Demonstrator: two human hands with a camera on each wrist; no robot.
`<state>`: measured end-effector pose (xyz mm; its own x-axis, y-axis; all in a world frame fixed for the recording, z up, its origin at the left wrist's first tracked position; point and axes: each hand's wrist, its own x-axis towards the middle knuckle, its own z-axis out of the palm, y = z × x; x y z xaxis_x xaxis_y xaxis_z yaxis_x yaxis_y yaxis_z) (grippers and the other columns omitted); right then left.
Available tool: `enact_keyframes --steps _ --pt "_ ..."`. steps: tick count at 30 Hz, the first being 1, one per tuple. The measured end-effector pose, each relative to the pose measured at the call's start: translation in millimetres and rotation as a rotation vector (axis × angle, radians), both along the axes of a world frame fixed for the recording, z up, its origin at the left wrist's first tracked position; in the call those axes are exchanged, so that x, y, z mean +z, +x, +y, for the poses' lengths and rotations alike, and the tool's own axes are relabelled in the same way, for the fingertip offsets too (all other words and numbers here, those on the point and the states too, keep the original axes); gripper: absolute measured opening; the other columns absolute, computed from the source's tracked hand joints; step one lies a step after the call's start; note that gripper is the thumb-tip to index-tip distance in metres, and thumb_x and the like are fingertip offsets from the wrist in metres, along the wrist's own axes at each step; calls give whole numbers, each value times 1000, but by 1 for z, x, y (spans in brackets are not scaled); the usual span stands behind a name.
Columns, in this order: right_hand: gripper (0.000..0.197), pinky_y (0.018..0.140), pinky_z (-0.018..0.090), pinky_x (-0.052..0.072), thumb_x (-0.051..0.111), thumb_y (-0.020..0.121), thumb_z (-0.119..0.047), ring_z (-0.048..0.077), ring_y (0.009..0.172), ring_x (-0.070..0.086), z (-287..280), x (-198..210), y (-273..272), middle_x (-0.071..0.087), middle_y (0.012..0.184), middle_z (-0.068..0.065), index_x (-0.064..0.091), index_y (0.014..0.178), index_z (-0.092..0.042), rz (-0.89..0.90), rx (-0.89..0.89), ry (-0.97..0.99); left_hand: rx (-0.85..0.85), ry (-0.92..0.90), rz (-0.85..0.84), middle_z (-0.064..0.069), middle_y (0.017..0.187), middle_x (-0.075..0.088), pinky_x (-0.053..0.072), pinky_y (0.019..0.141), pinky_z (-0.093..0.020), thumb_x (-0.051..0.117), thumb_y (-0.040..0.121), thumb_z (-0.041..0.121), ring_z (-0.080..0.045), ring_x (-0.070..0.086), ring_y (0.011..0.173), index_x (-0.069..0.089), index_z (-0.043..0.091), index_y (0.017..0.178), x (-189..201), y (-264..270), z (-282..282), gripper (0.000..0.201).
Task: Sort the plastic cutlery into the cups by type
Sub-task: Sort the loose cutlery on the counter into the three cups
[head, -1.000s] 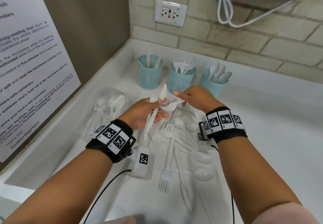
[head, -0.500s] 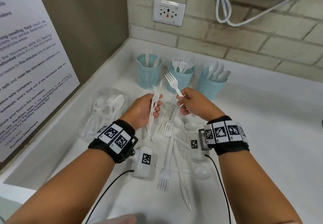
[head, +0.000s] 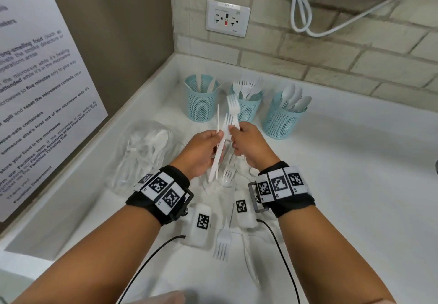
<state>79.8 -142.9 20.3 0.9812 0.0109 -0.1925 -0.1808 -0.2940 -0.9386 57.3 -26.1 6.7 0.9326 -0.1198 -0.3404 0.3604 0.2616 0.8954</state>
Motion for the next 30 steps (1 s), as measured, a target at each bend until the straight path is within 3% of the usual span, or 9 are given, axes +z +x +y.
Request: enact_keyframes --steps 3,5,9,12,18,20,23,26,30 --pt "23 39 20 31 40 99 -16 11 48 37 -1 2 2 41 63 2 43 76 -14 11 -94 134 -54 30 -39 1 67 57 49 51 -20 49 97 15 -8 54 56 62 13 90 3 -4 0 14" --pt "23 38 18 29 43 99 -17 10 49 35 -2 4 1 39 63 2 45 76 -14 53 -50 222 -34 14 -56 -1 72 61 50 51 -20 51 96 14 -7 60 56 63 11 94 2 -3 0 12" --pt "22 38 16 28 52 96 -16 9 50 33 1 4 -2 38 61 1 53 74 -13 108 41 282 25 -29 -65 -8 83 68 57 68 -27 54 94 13 -17 67 70 63 3 104 -1 0 0 17" --pt "22 40 16 32 49 97 -14 9 51 36 2 4 0 42 61 1 55 76 -12 122 12 308 41 -53 -71 -6 78 69 56 60 -24 55 93 12 -13 67 64 65 2 101 -1 -1 -1 15" --pt "20 65 30 52 40 100 -19 18 68 59 4 2 5 62 78 6 56 95 -8 132 -18 261 69 -39 -71 -8 87 71 56 59 -23 57 92 12 -13 68 68 65 0 107 -3 -1 2 20" --pt "21 67 34 55 36 102 -20 21 68 62 2 4 6 63 77 8 52 93 -9 148 -27 283 79 -48 -65 -7 88 71 56 60 -22 58 92 14 -13 69 69 65 2 104 -3 0 3 18" --pt "23 58 30 51 33 103 -24 16 56 54 0 3 9 54 67 5 47 90 -11 148 -99 309 122 -48 -17 -2 80 67 55 60 -17 58 92 17 -9 65 64 64 9 93 -2 0 4 10" --pt "25 40 19 32 33 102 -28 11 48 33 -5 7 18 37 60 1 45 85 -14 107 -121 294 150 -15 -3 0 73 58 47 54 -14 56 94 20 -8 56 62 64 13 92 -3 2 4 11" --pt "14 52 25 32 39 100 -14 14 53 38 -12 31 42 41 61 2 47 90 -9 -88 -131 331 137 14 -13 1 74 54 37 49 -14 48 98 21 -6 45 58 63 14 91 -4 3 6 18"
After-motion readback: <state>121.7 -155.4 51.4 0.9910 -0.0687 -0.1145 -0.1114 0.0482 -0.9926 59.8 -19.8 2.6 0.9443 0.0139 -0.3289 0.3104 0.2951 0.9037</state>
